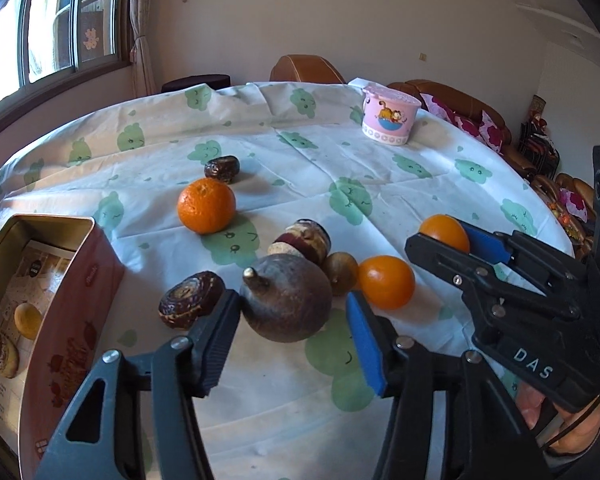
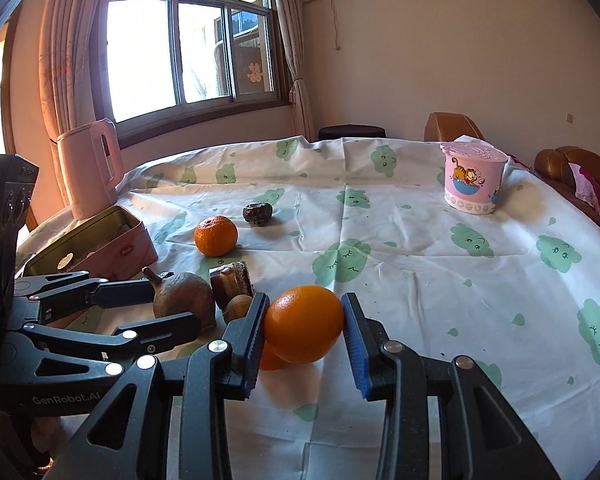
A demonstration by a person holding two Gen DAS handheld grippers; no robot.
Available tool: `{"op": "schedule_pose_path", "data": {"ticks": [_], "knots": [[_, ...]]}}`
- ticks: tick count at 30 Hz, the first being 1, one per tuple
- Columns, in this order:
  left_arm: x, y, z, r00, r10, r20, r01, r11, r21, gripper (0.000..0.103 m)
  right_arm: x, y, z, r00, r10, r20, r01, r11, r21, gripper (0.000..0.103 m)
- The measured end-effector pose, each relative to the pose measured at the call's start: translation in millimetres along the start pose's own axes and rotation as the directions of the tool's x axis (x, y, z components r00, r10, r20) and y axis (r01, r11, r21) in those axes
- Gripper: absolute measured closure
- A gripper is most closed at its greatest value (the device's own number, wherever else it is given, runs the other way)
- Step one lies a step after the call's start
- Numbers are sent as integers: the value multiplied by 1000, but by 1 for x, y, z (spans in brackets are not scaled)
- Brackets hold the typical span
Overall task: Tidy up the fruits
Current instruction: 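Close right gripper on the large orange while left gripper grasps the brown pear-shaped fruit, then lift the orange with right gripper while left gripper lifts the brown pear-shaped fruit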
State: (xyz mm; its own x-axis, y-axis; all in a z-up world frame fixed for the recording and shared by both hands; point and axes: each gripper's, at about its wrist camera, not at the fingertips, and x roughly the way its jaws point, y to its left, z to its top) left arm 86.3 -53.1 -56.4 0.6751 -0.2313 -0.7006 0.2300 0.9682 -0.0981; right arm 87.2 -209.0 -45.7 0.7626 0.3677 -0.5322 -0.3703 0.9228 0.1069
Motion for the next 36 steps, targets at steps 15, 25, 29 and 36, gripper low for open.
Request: {"op": "schedule_pose_path", "data": {"ticks": [15,25,29,36], "knots": [[7,12,-3,999,-42,-30,39,997,-67,52,-4,7,-3,1000,10,27,-8,999,-41,64],[-6,5,-7,999,14,44,-13,999,-42,52,-10,9,-4,998,22,57,-18,998,-56,64],[-13,8,-7,996,29,80,-24,998,-55,52,-15,12,-6,995,37,90,-30,997,-78,64],[-22,11,-9,989,55,137,-45,996,-77,52,-18,13,-6,993,43,111,-33,996,-84,64]]}}
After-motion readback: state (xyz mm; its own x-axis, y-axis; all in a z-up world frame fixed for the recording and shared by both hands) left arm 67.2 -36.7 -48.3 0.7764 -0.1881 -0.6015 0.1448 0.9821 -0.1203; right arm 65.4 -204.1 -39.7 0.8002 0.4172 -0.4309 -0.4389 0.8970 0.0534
